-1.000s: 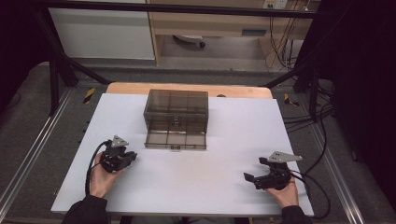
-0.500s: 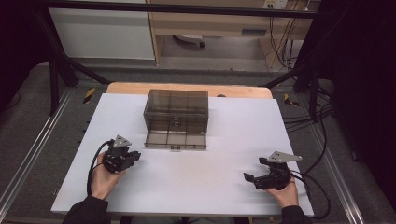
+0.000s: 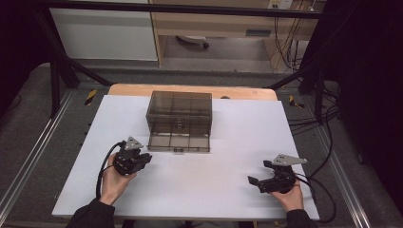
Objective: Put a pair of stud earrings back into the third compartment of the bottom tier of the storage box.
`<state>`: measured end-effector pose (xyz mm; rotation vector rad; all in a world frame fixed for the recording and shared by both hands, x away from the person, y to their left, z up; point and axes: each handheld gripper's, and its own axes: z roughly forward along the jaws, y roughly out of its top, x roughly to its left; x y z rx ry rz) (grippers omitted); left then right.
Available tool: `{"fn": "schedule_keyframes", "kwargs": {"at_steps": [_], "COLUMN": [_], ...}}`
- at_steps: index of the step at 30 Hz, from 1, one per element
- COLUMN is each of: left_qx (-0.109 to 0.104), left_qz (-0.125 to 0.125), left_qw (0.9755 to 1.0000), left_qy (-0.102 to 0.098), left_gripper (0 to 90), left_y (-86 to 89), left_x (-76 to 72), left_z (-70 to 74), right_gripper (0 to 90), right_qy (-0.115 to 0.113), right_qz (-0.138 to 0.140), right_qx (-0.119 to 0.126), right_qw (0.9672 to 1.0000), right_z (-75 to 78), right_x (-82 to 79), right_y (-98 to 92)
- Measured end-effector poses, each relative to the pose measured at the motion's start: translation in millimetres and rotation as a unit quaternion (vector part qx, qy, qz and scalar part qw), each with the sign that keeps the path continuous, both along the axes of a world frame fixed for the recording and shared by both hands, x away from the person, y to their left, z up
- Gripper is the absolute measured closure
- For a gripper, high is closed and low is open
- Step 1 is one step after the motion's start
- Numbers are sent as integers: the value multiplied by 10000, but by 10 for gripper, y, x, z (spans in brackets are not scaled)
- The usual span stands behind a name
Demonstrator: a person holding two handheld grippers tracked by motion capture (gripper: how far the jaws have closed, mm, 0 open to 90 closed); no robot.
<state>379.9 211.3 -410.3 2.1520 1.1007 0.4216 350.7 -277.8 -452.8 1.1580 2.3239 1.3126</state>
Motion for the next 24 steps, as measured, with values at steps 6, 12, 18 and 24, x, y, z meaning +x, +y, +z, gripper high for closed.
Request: {"fn": "schedule_keyframes", "kwargs": {"at_steps": [6,12,18,24], "left_qx": [-26,-61,-110,-94], "left_qz": [-138,-255,-346,-434], "left_qw": [9999,9996,9993,9989], "left_qy": [-38,-60,-63,-129], "left_gripper": [820,820,820,820], "left_y": [-147,-313,-466,-618], "left_x": [17,65,129,215], "left_z": [42,82,114,146], "right_gripper": [16,16,15,15], "right_qy": [-2,-10,-26,-14], "right_qz": [2,-1,1,4], "right_qx": [-4,-7,-15,-15], "right_qw": [10000,10000,10000,10000], "right_z": [0,1,2,4], "right_x": [0,0,1,-2], "right_y": [-1,-3,-6,-7]}}
